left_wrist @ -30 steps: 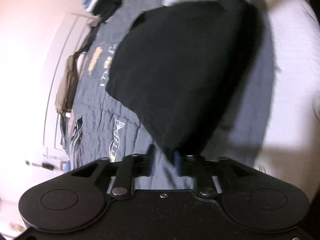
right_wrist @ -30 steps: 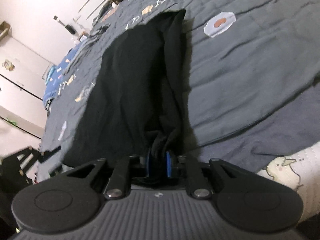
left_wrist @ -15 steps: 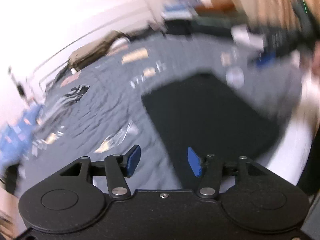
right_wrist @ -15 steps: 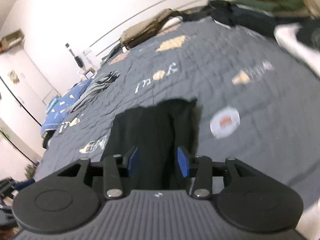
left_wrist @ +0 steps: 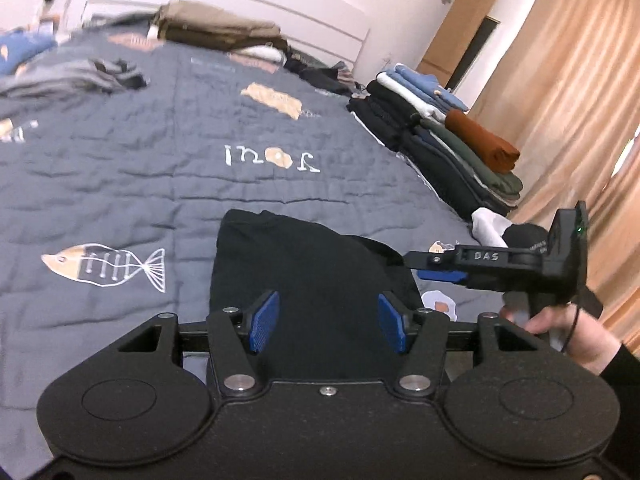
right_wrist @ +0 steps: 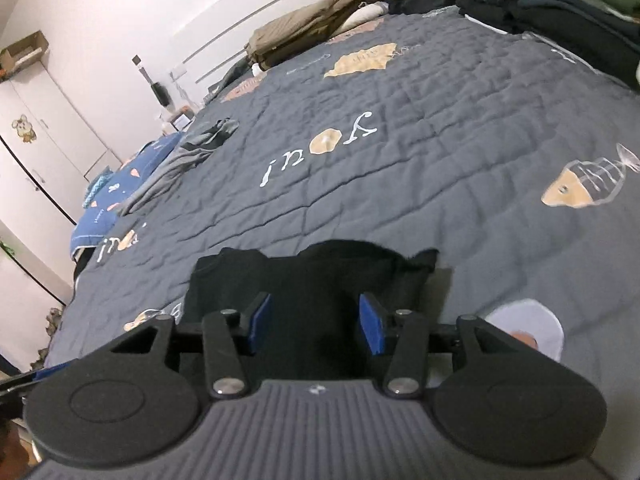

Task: Fold clothes
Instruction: 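Open the right gripper and release the folded T-shirt, then pinch the folded black T-shirt edge with the left gripper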

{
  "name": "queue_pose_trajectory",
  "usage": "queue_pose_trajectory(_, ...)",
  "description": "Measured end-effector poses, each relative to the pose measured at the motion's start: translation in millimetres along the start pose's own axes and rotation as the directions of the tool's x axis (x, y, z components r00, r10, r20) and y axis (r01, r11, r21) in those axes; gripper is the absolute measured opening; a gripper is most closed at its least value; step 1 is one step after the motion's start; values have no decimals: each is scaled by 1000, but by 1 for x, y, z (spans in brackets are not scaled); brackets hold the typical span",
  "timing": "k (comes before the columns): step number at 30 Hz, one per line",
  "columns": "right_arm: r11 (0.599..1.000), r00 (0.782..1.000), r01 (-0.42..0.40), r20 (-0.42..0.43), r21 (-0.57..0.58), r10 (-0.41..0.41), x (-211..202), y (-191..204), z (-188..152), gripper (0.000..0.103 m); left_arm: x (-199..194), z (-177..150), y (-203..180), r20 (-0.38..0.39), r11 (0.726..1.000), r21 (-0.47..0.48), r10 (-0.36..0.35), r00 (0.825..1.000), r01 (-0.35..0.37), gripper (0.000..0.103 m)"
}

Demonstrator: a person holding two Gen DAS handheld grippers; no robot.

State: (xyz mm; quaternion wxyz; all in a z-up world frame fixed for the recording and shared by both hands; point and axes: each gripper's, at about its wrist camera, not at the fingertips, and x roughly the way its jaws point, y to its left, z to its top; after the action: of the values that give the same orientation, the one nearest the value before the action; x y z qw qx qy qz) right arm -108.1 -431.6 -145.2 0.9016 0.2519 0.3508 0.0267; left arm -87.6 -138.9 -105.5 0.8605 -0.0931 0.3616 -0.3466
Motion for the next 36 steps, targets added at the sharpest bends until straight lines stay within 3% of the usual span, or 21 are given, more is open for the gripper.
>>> queue_pose_trajectory(7, 997, 1000, 10, -23, -74, -12, 23, -3, 8, 48, 9, -2, 14, -22, 1000, -25, 13, 1000, -13, 57)
queue_pose_trajectory(15, 1000, 999, -16, -44, -21, 15, 46, -5, 3, 51, 5, -2, 21, 23, 997, -74, -25, 999, 27, 59)
queue_pose_trajectory(22, 999, 998, -38, -56, 30, 40, 55, -5, -2, 52, 10, 1, 28, 28, 995, -98, -18, 999, 21, 60)
queue_pose_trajectory(26, 998, 998, -59, -29, 21, 60, 48, 6, -1, 16, 16, 3, 33, 26, 994, -113, -4, 1000, 7, 60)
queue_pose_trajectory(33, 983, 987, -139, 62, -121, 147, 18, 47, 0, 13, 19, 5, 38, 35, 992, -126, 6, 999, -1, 60)
queue_pose_trajectory(36, 953, 979, -175, 61, -249, 195, 11, 71, -9, 13, 17, 6, 41, 58, 987, -161, -20, 998, 29, 65)
